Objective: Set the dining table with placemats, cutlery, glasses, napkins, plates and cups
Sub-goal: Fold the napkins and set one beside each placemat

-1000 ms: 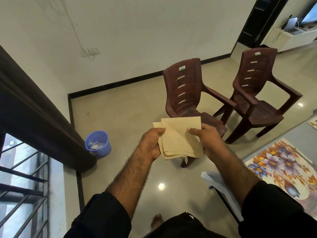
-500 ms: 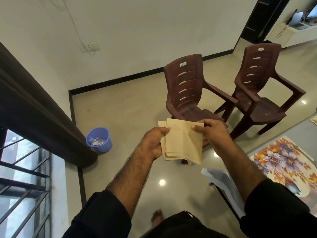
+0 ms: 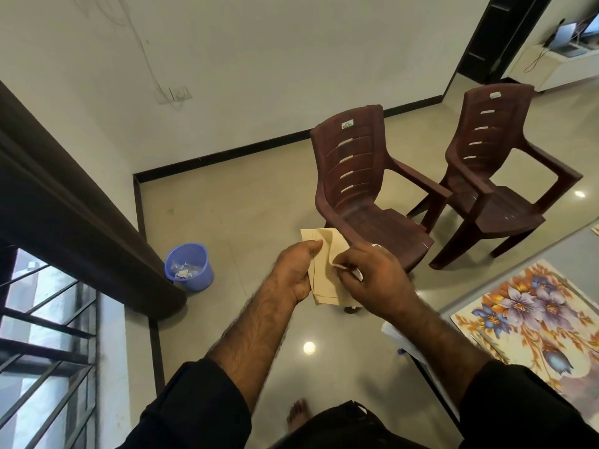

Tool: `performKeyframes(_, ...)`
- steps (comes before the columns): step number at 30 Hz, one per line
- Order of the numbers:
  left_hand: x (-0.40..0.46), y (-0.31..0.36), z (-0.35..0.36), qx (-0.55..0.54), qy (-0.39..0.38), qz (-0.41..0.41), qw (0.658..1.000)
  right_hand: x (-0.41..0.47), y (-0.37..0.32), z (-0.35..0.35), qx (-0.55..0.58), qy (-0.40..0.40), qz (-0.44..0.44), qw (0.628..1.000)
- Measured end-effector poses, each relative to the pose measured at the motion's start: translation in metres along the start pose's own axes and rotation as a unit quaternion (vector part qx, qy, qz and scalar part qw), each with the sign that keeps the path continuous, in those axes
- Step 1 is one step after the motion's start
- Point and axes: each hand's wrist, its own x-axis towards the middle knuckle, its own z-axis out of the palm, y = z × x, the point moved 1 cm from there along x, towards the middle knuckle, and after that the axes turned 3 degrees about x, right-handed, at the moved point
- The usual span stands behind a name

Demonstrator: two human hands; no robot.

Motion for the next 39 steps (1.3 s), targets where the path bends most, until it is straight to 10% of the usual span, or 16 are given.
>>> performKeyframes(9, -0.009, 0.003, 0.003, 0.040, -0.081, 0.063, 0.994, 0.024, 0.034, -0.028, 0.401, 0.030, 0.367, 0.839)
performKeyframes(14, -0.007, 0.007, 0.003, 0.061, -0.047, 0.066, 0.995, 0.016, 0.044, -0.027, 0.408, -0.016, 0.400, 0.821)
performKeyframes(20, -0.009, 0.006, 0.007, 0.079, -0.024, 0.055, 0.995, 0.017, 0.035, -0.031, 0.285, 0.031, 0.298, 0.910)
performKeyframes(30, -0.009, 0.005, 0.009, 0.057, -0.022, 0.035, 0.998, 0.012, 0.036, -0.029, 0.493, 0.096, 0.388, 0.773)
performKeyframes(34, -0.007, 0.002, 0.009, 0.056, -0.003, 0.025, 0.998, 0.008, 0.046, -0.021, 0.326, 0.103, 0.385, 0.858)
performKeyframes(39, -0.007, -0.001, 0.012, 0.062, 0.012, 0.022, 0.998, 0.000, 0.032, -0.015, 0.006, 0.074, 0.122, 0.990)
